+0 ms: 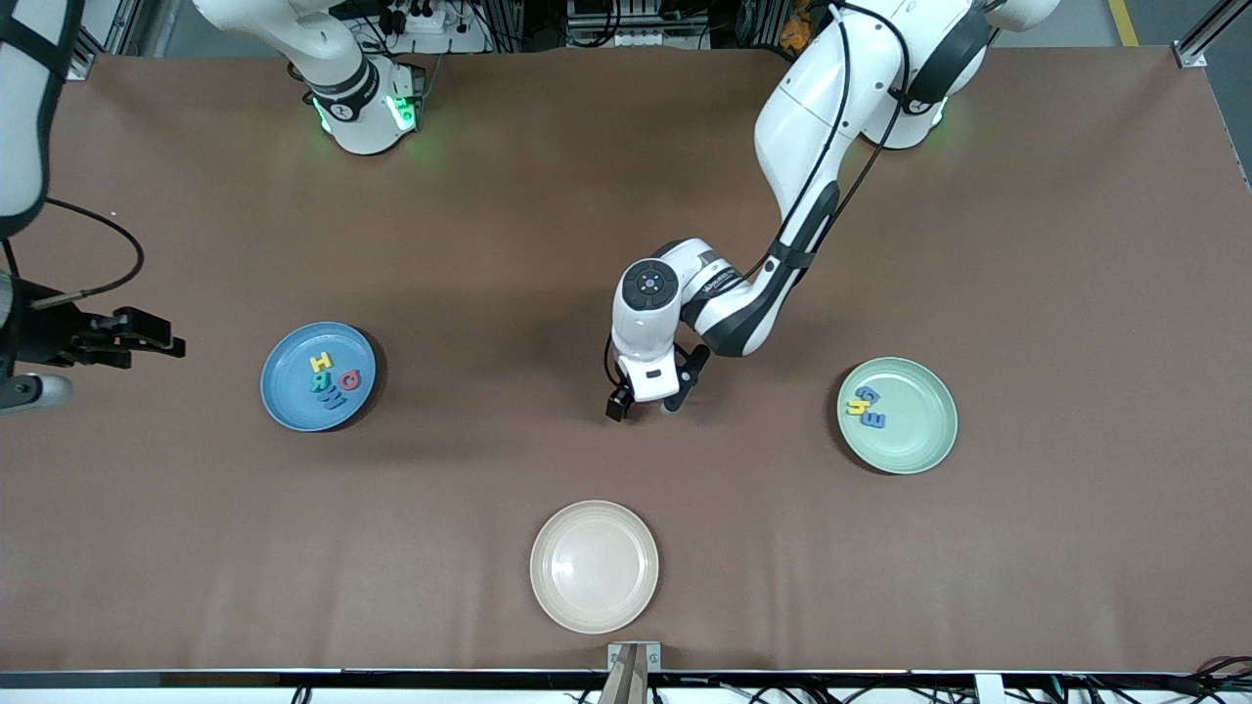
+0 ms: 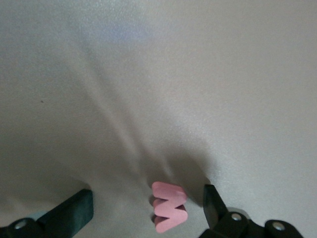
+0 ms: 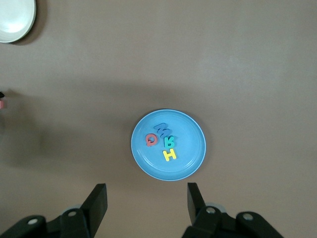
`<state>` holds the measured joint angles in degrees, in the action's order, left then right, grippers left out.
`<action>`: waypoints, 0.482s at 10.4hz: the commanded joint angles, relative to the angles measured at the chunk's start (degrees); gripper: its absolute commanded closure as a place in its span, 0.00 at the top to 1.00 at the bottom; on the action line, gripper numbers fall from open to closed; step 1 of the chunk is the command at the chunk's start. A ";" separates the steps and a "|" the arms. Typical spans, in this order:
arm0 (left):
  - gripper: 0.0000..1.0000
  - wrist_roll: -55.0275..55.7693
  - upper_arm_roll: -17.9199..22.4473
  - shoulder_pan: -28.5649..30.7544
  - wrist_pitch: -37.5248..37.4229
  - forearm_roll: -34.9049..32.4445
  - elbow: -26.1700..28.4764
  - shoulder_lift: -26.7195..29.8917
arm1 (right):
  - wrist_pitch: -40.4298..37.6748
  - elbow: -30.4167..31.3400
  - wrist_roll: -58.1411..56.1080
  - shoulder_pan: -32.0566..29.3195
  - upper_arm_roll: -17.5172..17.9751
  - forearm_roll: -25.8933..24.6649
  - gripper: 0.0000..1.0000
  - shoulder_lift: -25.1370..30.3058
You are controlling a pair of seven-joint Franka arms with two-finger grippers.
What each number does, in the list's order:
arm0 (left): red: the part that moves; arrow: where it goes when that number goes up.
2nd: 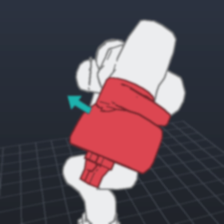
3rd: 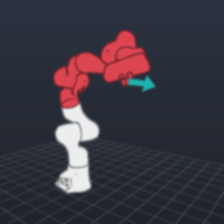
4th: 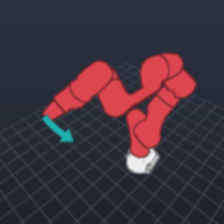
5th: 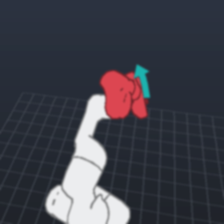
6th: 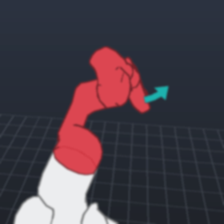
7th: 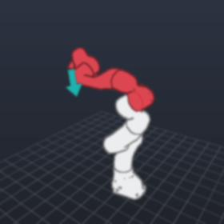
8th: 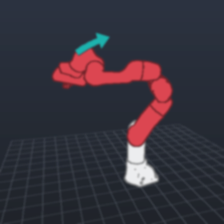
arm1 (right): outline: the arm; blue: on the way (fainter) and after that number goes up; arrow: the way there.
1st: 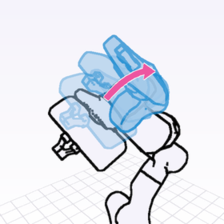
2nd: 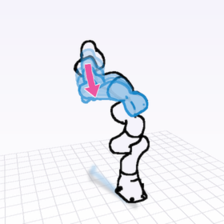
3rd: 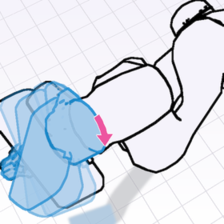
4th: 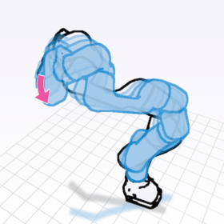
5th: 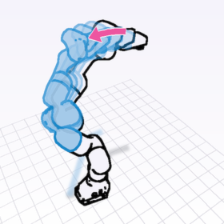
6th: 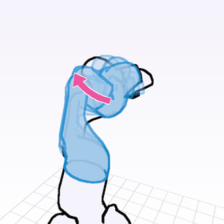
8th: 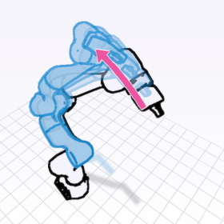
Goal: Sort uppercase to blue plate, lowercase to green plate
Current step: 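Grasp the pink m with the left gripper while the right gripper withdraws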
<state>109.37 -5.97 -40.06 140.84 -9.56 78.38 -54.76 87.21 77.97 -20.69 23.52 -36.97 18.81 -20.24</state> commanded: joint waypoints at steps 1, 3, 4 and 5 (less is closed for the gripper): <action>1.00 -0.56 0.69 -0.89 0.49 -0.20 -1.47 -1.75 | -1.26 -1.59 0.74 -1.20 1.73 -1.41 0.73 0.29; 1.00 -0.48 0.69 -0.89 0.06 -0.20 -1.38 -0.88 | -3.79 -4.05 0.74 -1.81 1.82 -1.85 0.73 0.11; 1.00 -0.39 0.78 -1.07 -1.51 -0.29 -1.38 -0.44 | -5.20 -5.19 0.74 -2.51 2.69 -2.03 0.72 0.11; 1.00 -0.47 1.65 -1.24 -3.97 -0.29 -1.38 -0.35 | -6.17 -5.98 0.74 -3.56 3.74 -2.03 0.72 0.11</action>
<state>109.32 -5.64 -40.40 139.86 -9.56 77.90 -54.87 83.27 74.37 -20.66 22.59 -35.88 17.84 -20.23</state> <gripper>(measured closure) 0.000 0.273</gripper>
